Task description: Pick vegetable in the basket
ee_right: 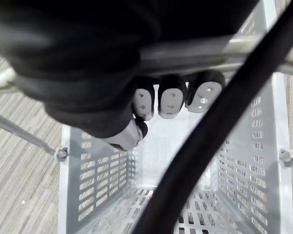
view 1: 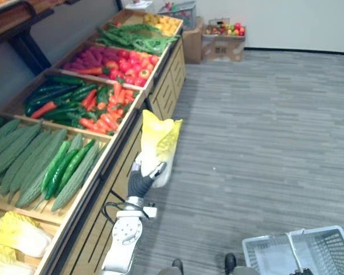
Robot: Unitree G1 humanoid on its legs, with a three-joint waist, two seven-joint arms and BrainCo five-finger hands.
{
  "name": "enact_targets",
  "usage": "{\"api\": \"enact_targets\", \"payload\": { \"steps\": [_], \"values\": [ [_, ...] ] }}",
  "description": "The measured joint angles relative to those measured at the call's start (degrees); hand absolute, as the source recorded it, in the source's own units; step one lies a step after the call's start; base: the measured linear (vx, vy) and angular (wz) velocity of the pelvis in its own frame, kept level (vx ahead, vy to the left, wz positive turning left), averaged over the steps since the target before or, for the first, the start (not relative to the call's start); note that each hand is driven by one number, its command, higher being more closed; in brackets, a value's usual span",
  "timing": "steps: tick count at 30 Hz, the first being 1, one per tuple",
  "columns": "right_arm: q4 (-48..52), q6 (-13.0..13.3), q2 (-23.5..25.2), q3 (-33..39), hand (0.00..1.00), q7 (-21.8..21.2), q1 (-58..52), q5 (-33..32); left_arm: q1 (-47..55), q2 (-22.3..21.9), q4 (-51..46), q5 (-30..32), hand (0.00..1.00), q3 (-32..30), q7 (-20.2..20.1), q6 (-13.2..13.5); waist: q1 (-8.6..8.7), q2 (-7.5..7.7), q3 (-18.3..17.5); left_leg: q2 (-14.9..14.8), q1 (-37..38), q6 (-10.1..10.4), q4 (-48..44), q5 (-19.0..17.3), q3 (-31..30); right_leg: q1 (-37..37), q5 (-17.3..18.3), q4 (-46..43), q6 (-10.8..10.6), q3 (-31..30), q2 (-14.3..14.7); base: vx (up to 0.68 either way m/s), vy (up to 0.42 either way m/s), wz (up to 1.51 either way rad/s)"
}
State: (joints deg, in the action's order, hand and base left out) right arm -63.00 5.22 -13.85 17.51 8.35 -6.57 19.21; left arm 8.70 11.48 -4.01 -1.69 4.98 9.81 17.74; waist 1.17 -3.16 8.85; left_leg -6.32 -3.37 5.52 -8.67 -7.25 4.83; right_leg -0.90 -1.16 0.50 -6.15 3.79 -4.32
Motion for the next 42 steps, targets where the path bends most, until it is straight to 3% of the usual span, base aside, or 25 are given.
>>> {"api": "enact_targets", "payload": {
  "steps": [4,9,14,20,24,28,35,42],
  "values": [
    [1.56,0.11,-0.16,-0.60,1.00,0.05,-0.11,0.00,1.86,0.06,-0.14,-0.40,1.00,-0.24,-0.05,0.01,0.05,0.23,-0.42,2.65,1.85,-1.64,1.60,-0.72,3.61,0.03,-0.80,1.38,-1.30,-2.72,-2.65,0.09,0.149,-0.30],
    [1.98,0.21,-0.18,-0.65,1.00,0.01,0.15,0.06,1.82,0.44,-0.13,-0.36,1.00,-0.16,-0.76,0.00,0.15,0.35,-0.98,3.17,2.63,-2.37,1.51,-1.86,5.59,-2.24,-0.45,-1.98,-2.10,-3.58,-3.18,0.12,0.082,-0.26],
    [2.91,0.22,0.43,-1.41,1.00,-0.12,0.12,-0.05,0.78,4.60,0.94,-0.25,1.00,2.36,-2.10,0.00,0.27,1.19,-1.38,3.32,2.43,-2.37,1.83,-1.87,5.65,-4.00,-0.41,-4.40,-2.03,-3.00,-2.98,0.05,0.019,-0.02],
    [6.22,0.33,-0.15,-5.86,1.00,-1.17,0.67,0.47,0.42,9.57,5.68,-0.29,1.00,7.38,-6.43,-0.02,0.12,2.56,-2.56,3.45,2.54,-2.40,2.16,-1.85,8.18,-4.97,-0.34,-3.48,-1.90,-3.99,-2.98,-0.03,-0.014,-0.22],
    [7.61,0.49,-4.45,-9.77,1.00,-2.02,1.99,0.66,-1.50,14.51,9.23,-0.08,1.00,14.46,-10.32,0.00,0.40,2.31,-3.46,3.33,3.04,-2.61,2.59,-1.57,9.05,-4.75,-0.41,-2.40,-1.89,-3.95,-2.76,-0.04,-0.034,-0.15],
    [10.71,1.20,-12.08,-16.36,1.00,-3.85,3.37,1.24,-4.75,19.82,11.23,0.43,1.00,22.28,-13.89,0.66,0.54,2.48,-4.59,3.38,4.69,-2.58,5.22,-0.18,9.44,-3.56,-1.79,0.28,-1.71,-3.87,-2.46,-0.03,-0.028,-0.05],
    [13.27,3.10,-17.08,-24.24,1.00,-5.36,10.92,1.20,-9.47,22.47,11.27,0.63,1.00,29.88,-16.45,1.85,1.75,2.64,-4.85,3.72,5.92,-2.52,7.81,1.55,9.32,-1.79,-4.14,3.97,-1.64,-3.28,-2.44,0.00,-0.009,0.00],
    [17.58,3.90,-20.61,-32.98,1.00,-6.58,20.15,0.97,-18.01,22.67,11.23,0.83,1.00,38.01,-17.03,2.23,1.71,2.75,-4.78,4.28,6.21,-2.63,8.92,2.19,10.58,-1.86,-5.59,5.48,-1.72,-4.40,-2.79,-0.02,-0.008,-0.08]
  ]
}}
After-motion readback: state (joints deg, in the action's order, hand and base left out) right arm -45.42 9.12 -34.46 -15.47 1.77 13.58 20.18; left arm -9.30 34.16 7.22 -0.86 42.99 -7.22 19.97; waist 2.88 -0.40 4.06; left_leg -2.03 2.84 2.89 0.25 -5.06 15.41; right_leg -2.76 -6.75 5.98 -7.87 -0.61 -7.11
